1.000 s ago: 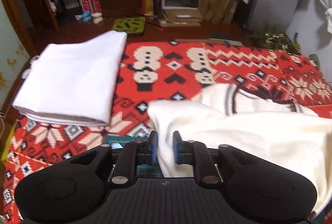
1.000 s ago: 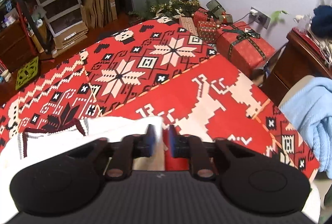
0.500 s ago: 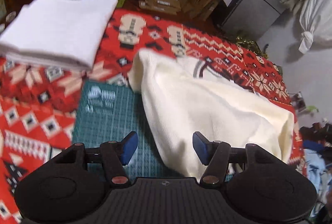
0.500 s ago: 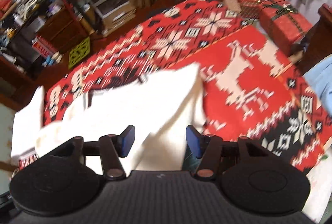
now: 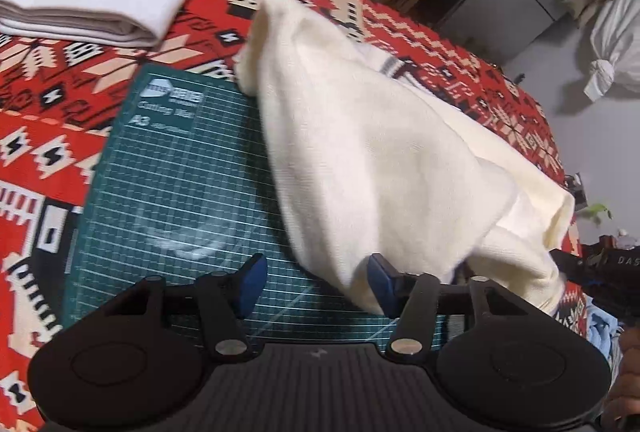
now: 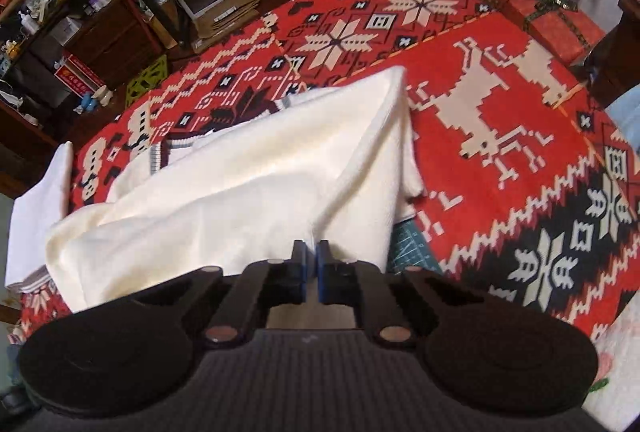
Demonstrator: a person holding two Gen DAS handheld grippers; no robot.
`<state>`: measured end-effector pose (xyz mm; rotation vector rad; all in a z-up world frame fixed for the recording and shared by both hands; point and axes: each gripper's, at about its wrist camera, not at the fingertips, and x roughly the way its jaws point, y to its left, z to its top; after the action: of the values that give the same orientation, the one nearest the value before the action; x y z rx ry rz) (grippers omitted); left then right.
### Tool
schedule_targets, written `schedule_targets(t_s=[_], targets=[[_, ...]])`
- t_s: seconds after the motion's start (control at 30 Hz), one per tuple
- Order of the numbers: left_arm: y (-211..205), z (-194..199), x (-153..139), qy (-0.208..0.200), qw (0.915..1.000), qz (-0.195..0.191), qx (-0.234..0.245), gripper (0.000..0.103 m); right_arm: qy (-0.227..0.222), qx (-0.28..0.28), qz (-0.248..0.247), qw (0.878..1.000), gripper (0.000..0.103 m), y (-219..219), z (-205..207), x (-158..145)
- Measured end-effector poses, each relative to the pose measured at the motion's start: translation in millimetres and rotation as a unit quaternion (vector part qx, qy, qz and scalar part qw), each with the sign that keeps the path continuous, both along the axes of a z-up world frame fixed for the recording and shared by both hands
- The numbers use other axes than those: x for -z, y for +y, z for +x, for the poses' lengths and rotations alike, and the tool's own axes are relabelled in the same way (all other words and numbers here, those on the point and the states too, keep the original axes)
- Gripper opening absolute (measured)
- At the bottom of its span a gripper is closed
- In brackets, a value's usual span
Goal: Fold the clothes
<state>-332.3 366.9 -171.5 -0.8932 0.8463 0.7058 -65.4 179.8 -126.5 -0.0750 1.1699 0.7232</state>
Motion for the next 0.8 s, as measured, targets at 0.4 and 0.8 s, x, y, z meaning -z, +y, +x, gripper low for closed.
schedule_targets(t_s=[0.4,0.8], targets=[[14.3,-26.5,-38.9,0.000,0.9977,0.067,-0.003,0.003,-0.034,0.055,0.014,0.998,0.004,-45.4,41.5,-30.0],[37.7,-85.0,-47.2,-0.043,0.9963,0.040,-0.063,0.001,-0.014,0.097,0.011,0.995,0.006,-76.0,67.0,-3.0]])
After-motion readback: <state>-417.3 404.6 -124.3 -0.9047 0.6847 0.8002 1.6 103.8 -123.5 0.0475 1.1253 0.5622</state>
